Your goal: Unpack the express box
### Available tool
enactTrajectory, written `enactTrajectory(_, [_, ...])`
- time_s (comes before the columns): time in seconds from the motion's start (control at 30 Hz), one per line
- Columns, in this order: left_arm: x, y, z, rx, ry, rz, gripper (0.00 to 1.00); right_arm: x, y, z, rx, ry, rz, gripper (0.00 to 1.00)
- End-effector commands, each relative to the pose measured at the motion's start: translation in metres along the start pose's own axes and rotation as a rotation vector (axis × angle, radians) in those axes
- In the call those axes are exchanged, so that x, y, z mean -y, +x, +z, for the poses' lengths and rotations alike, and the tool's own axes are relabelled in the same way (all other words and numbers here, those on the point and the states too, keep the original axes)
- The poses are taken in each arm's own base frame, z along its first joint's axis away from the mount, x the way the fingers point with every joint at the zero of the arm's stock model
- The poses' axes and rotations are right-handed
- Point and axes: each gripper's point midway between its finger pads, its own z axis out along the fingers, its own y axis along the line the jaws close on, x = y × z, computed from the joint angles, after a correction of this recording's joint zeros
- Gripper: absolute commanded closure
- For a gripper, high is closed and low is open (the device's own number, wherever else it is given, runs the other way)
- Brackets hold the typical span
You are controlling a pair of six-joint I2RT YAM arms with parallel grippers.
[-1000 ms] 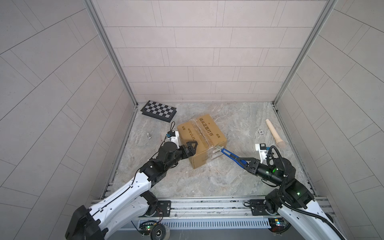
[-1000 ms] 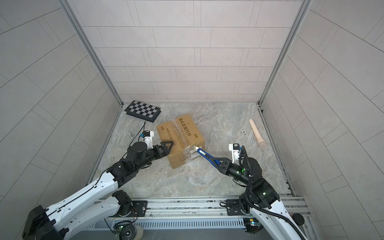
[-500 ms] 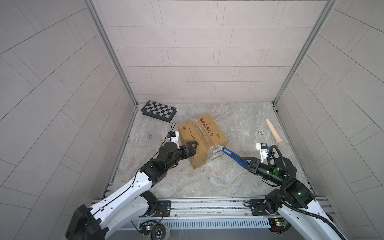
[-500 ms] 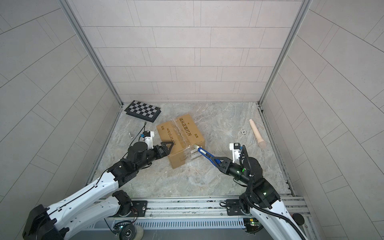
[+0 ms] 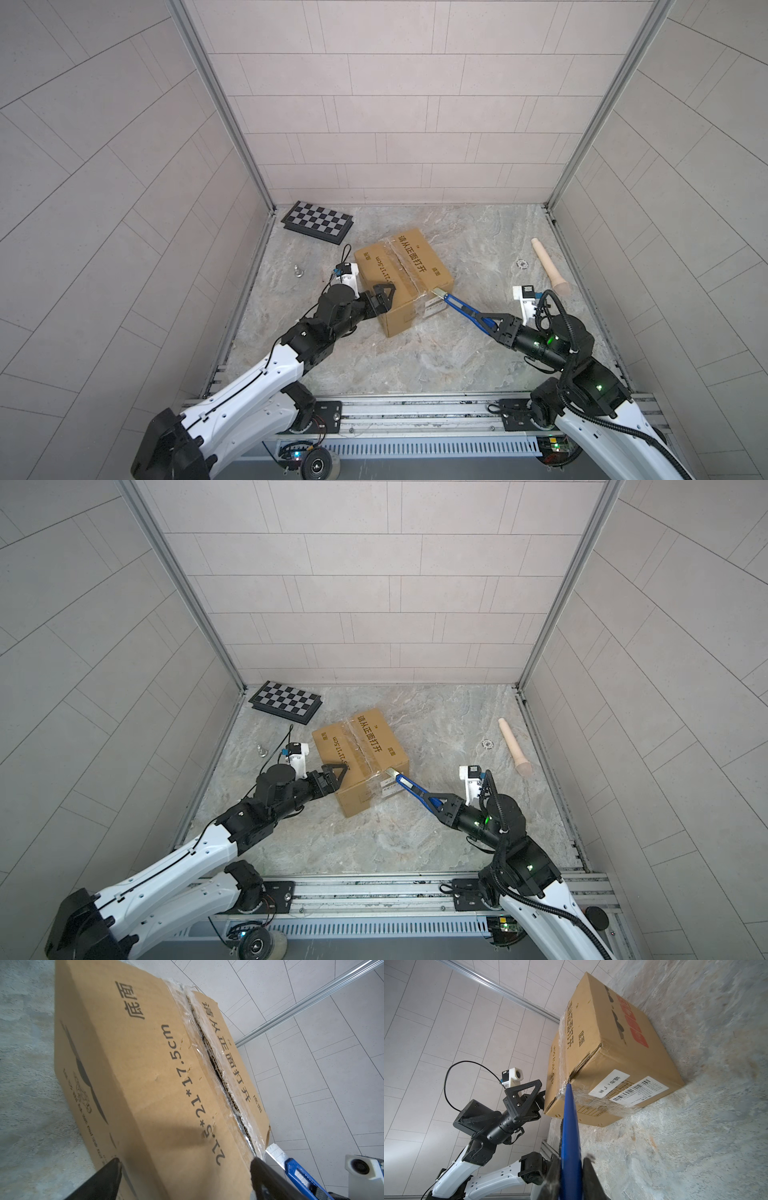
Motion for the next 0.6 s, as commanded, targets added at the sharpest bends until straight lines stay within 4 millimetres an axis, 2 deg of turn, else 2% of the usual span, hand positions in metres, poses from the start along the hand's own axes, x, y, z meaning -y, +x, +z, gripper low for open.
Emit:
enactTrajectory(0.0, [-0.0004, -0.0014, 0.0009, 0.01, 0.01, -0.002, 0.0, -0.0064, -0.0078, 0.0022, 0.041, -0.039, 0.013, 1.0])
enactTrajectory(0.57, [0.0092, -0.0018, 0.0069, 0.008, 0.059, -0.032, 0.0, -0.0063, -0.0063, 0.0056, 0.045, -0.036, 0.033, 1.0])
